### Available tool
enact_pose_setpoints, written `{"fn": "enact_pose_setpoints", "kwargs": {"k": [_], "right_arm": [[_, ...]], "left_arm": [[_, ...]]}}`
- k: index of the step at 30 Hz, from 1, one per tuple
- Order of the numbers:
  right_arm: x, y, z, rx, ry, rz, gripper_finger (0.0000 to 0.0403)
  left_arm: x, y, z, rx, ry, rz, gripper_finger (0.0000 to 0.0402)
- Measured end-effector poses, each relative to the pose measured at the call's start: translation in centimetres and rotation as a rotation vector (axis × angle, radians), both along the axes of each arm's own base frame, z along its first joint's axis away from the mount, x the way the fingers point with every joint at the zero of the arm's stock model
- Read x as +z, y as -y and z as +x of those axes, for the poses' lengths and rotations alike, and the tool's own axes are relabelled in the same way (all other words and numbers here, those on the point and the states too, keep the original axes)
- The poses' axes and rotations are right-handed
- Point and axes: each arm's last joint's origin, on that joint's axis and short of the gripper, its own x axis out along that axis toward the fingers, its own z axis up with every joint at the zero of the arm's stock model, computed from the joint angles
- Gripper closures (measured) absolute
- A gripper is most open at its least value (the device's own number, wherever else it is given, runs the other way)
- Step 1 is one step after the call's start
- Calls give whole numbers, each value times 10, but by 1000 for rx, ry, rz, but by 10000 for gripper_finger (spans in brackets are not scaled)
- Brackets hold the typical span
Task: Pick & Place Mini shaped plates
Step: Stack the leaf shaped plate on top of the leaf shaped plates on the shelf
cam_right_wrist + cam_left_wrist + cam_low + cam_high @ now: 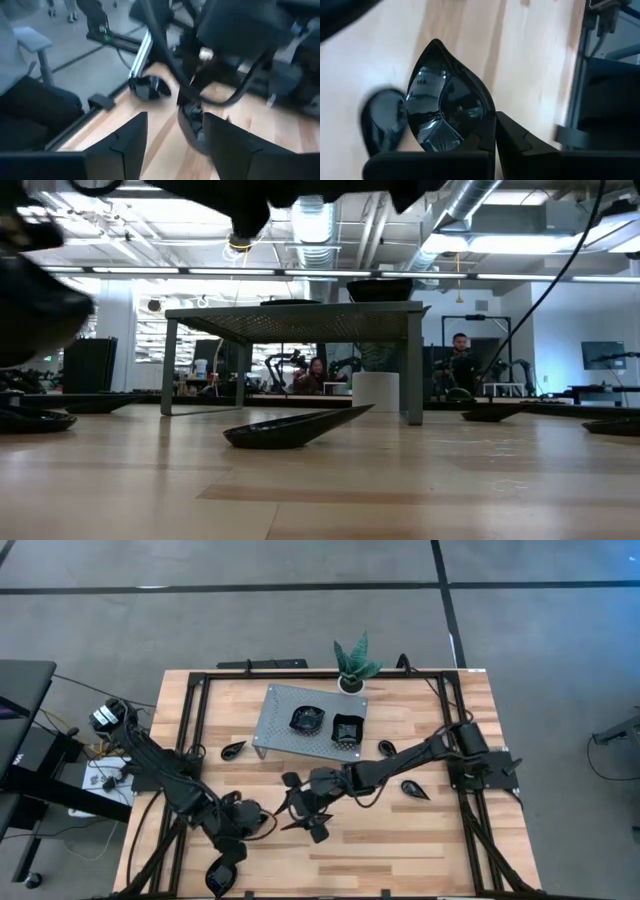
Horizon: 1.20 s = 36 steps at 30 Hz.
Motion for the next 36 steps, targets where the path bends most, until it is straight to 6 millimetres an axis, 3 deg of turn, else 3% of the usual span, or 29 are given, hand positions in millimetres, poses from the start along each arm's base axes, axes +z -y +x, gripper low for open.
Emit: {"fn": "enact_pose_setpoints", "kwargs": {"k": [7,17,30,36], "right_arm": [[-19,7,19,-31,-56,16,242],[-29,21,25,-65,-126,4,270],[-34,33,25,-88,-176,-14,314],[-34,32,25,-75,-166,-37,364]], "left_arm": [[2,-21,21,16,73,84,396],[2,-38,34,39,66,69,394],[4,-41,39,43,101,77,391],[4,-43,40,49,104,80,393]]}}
